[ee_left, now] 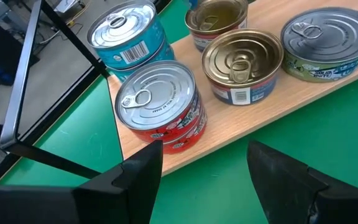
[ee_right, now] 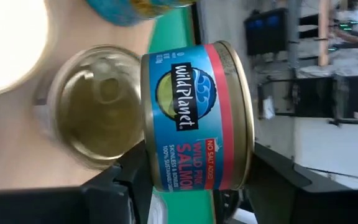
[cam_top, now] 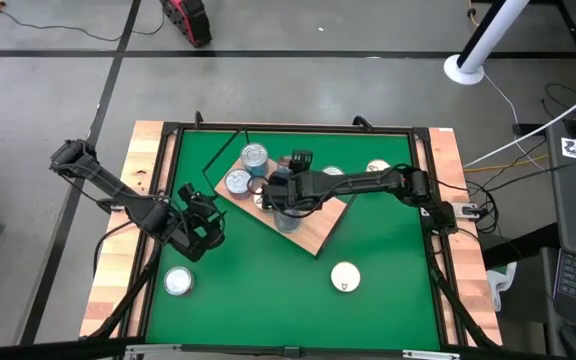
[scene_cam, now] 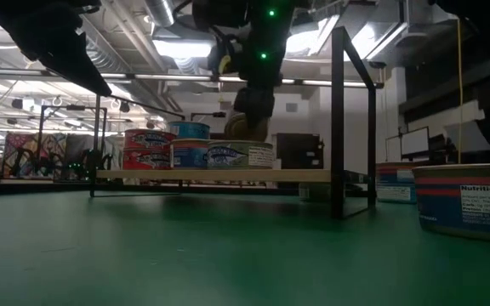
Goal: Stack canned seafood by type on shelf
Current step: Stack the pink can on top of the pink can on the shelf
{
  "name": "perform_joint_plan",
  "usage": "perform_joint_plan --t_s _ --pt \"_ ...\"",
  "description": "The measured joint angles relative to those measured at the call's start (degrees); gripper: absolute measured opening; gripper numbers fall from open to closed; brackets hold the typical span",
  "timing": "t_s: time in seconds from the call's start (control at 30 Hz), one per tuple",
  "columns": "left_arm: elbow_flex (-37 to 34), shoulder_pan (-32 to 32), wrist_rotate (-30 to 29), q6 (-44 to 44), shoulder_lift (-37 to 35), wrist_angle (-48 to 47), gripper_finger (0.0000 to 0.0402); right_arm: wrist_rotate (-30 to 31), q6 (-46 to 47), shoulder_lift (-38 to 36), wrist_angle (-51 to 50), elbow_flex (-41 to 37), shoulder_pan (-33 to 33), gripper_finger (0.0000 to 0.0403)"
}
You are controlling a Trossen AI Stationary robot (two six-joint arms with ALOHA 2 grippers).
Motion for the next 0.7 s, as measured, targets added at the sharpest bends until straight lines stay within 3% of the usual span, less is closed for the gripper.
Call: perform_joint_plan --t_s 0.7 --pt "0.02 0.0 0.02 0.11 -0.02 -0.02 0.0227 0.35 0.32 -0.2 4.16 -3.79 0.0 0.0195"
